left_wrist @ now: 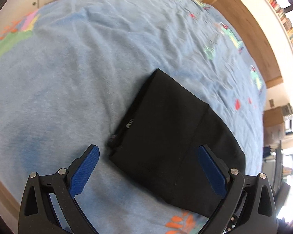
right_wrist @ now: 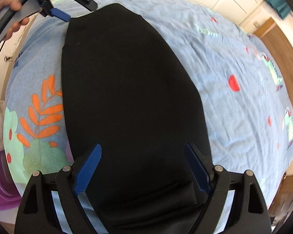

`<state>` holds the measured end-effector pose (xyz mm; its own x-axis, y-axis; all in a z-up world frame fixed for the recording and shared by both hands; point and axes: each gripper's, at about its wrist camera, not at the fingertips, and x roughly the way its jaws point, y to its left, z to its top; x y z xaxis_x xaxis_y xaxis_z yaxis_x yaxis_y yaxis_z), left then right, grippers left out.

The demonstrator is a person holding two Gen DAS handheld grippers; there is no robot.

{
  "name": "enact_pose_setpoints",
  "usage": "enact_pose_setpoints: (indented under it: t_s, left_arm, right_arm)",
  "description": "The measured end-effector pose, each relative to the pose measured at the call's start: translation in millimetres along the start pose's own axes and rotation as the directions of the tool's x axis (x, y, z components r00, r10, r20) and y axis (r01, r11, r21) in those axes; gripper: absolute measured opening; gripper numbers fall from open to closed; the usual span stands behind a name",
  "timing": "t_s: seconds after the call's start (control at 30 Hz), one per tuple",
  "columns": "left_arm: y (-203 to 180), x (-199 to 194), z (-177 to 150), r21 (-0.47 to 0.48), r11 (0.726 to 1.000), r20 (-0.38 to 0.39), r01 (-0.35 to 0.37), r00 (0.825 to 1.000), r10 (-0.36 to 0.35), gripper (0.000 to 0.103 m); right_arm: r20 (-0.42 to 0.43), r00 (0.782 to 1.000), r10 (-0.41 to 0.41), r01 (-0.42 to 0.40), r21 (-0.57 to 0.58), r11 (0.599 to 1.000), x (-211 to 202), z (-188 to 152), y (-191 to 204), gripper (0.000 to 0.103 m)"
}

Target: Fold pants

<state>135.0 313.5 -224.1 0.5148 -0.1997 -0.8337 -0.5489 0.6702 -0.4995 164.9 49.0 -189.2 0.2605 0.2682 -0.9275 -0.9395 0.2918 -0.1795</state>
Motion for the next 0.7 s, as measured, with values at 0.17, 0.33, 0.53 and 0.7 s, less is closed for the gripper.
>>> enact_pose_setpoints:
  t_s: [0.17,0.33,0.53,0.7]
  left_arm:
    - [-3.7,2.7,-0.3,0.034,0.998,0.001,0.048,0.999,-0.048,0.099]
    - [13.6,11.5,4.4,-0.032,0.996,-0.016,0.079,0.997,-0.08,0.099]
    - [17.2,14.7,8.2,-0.035,0.996,-0.017,0.081,0.997,-0.082,0.099]
    - [14.4,13.4,13.4,-0.044,0.991,-0.016,0.129,0.991,-0.13,0.098]
  right_arm:
    - [-0.025,1.0,0.01,-0.01,0.003,1.0,8.7,3.6,-2.1,0.103]
    - [-0.028,0.999,0.019,-0.019,-0.019,1.0,16.1,9.5,-2.7,0.103]
    - [-0.035,0.999,0.023,-0.024,-0.022,0.999,21.5,9.7,-6.0,0.103]
    - [-0.047,0.999,0.023,-0.025,-0.025,0.999,26.1,10.2,-5.6,0.103]
